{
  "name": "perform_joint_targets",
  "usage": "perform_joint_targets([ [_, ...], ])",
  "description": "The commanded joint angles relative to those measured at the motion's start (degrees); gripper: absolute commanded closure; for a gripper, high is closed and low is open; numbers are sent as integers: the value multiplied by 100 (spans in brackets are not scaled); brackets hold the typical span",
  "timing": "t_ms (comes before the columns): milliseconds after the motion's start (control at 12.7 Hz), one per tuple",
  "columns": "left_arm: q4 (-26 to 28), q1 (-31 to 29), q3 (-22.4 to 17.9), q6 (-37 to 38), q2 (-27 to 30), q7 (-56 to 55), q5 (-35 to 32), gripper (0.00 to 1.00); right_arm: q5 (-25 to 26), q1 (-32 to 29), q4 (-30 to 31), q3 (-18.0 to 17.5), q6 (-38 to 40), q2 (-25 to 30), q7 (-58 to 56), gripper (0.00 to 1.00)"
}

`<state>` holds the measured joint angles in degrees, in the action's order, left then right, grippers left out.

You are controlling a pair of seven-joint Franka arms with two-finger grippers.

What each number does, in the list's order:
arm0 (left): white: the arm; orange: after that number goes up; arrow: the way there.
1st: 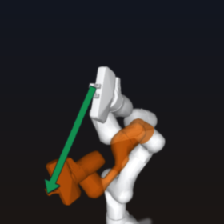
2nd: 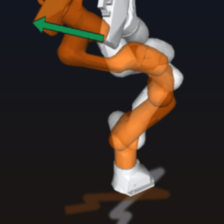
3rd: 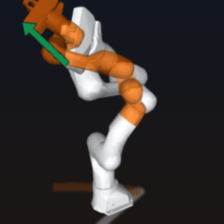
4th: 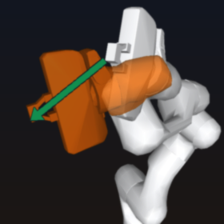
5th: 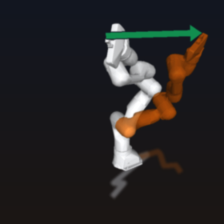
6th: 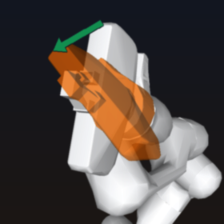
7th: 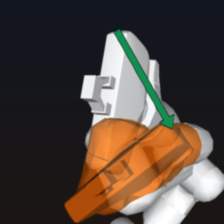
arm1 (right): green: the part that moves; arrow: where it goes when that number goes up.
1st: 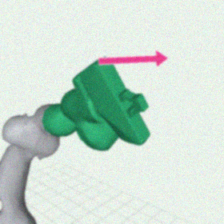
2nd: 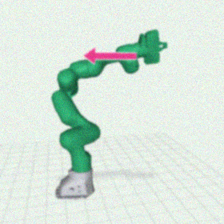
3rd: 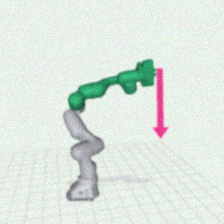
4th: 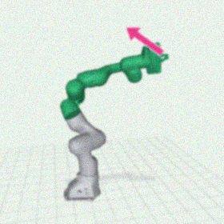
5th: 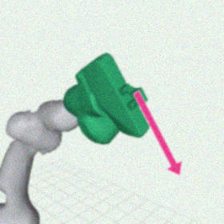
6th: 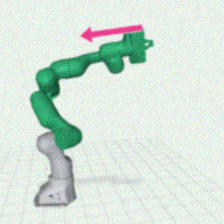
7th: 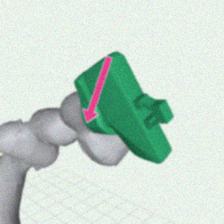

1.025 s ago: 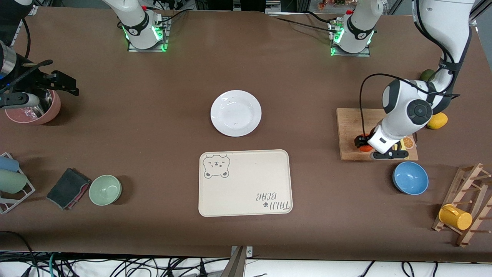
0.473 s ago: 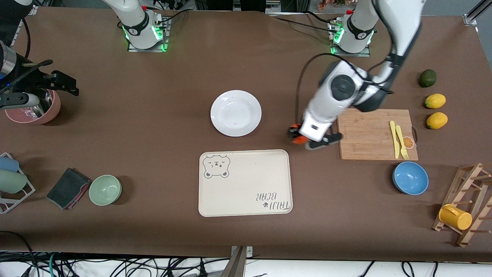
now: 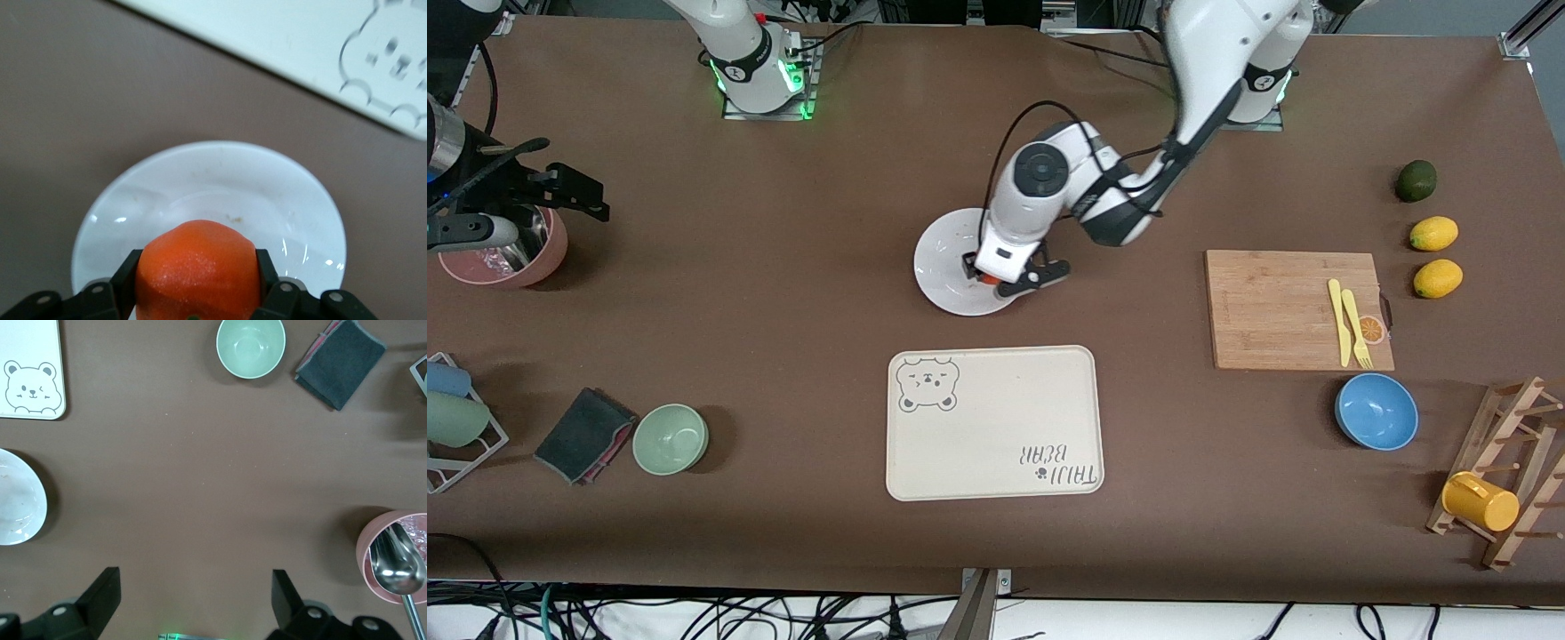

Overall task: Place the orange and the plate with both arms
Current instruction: 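Carry the orange with the left gripper onto the white plate, release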

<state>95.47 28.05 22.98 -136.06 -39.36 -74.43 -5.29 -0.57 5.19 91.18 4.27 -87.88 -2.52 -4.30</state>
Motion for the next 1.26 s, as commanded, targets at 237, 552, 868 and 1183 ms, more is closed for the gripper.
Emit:
perform_joint_targets([
  [237, -591, 886, -751, 132, -442, -151, -138, 0, 65, -1, -162, -14, 122, -56, 17, 0],
  [552, -609, 317, -761, 1141, 225, -107, -200, 0, 65, -1, -162, -14, 122, -56, 26, 0],
  [868, -600, -683, -656, 2045, 727, 828, 175, 0, 65, -1, -162, -14, 122, -56, 17, 0],
  [1183, -609, -2133, -646, 3372, 1297, 3342, 731, 0, 65, -1, -162, -14, 122, -56, 26, 0],
])
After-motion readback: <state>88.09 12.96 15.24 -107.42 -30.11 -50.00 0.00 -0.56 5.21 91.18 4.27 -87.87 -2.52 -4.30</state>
